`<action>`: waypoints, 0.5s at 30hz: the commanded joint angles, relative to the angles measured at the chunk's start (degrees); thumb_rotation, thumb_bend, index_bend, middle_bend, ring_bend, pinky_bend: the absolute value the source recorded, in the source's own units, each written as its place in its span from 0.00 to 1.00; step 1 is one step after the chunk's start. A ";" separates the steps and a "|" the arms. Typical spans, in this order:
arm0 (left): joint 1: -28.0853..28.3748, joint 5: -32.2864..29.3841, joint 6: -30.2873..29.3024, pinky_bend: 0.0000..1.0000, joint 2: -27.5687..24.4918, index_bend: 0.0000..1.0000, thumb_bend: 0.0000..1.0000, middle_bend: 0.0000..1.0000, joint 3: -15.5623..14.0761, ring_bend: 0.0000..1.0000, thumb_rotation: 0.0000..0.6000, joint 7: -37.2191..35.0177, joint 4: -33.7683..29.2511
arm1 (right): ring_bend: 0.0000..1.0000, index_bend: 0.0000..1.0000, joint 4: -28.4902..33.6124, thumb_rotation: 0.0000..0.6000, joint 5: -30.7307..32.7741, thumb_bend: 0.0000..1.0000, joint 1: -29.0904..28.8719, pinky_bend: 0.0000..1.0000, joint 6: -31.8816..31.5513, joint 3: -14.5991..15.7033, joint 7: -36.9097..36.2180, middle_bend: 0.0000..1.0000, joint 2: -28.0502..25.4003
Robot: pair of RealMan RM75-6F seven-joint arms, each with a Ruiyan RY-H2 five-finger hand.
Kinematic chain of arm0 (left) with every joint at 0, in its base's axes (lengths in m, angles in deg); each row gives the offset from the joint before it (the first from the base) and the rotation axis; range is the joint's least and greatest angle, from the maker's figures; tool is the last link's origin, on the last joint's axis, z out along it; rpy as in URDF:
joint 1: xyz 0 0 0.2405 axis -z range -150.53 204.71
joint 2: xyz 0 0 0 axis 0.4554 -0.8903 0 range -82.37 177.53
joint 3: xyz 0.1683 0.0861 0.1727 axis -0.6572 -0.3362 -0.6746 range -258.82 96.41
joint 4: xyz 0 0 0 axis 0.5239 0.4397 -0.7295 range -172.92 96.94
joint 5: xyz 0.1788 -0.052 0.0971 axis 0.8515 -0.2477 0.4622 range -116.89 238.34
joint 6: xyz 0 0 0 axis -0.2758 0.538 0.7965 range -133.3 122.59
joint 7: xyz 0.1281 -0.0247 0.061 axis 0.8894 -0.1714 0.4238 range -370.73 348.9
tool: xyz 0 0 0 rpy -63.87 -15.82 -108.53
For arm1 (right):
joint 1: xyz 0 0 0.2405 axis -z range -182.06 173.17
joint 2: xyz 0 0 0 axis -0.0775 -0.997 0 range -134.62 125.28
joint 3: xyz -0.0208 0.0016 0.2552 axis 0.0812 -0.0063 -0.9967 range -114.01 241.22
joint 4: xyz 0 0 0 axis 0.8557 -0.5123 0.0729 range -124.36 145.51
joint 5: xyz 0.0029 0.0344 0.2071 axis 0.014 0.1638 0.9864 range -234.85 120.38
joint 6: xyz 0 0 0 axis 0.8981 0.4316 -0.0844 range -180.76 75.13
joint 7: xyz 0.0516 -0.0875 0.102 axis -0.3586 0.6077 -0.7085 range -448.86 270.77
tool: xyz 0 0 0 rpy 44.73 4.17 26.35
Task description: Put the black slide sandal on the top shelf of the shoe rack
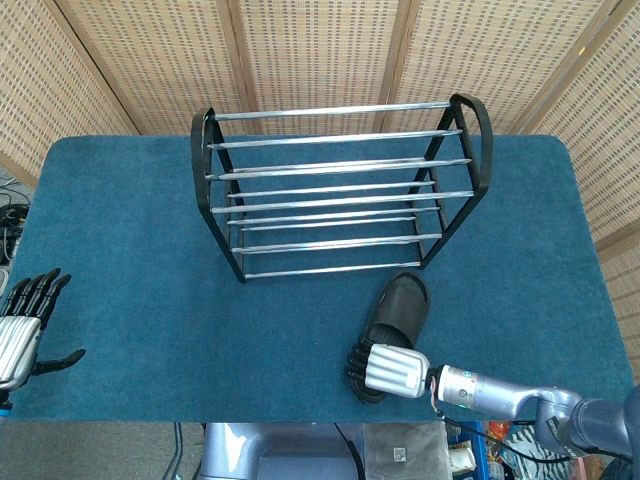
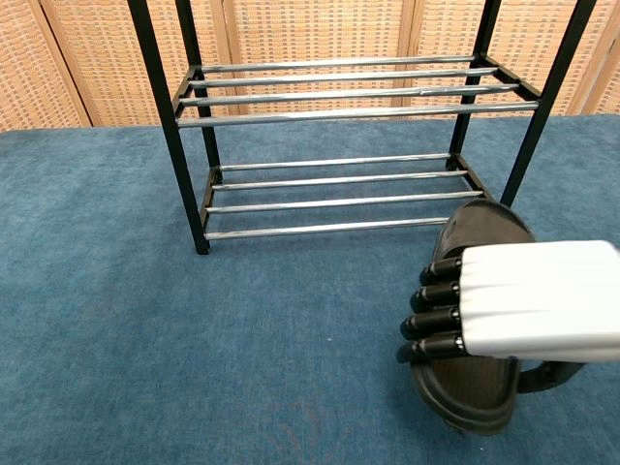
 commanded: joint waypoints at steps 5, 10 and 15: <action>-0.33 0.51 -0.72 0.00 -0.02 0.00 0.00 0.00 -0.19 0.00 1.00 0.08 -0.02 | 0.43 0.55 7.40 1.00 -6.23 0.66 1.47 0.45 -6.29 1.78 5.65 0.53 -8.13; -0.35 0.53 -0.73 0.00 0.10 0.00 0.00 0.00 -0.24 0.00 1.00 0.57 -0.13 | 0.43 0.55 10.60 1.00 -10.48 0.66 1.10 0.45 -9.96 1.21 7.95 0.53 -12.30; -0.22 0.23 -0.44 0.00 0.27 0.00 0.00 0.00 -0.16 0.00 1.00 1.10 -0.23 | 0.43 0.55 11.62 1.00 -12.32 0.66 -1.89 0.45 -11.42 -1.35 4.85 0.52 -15.74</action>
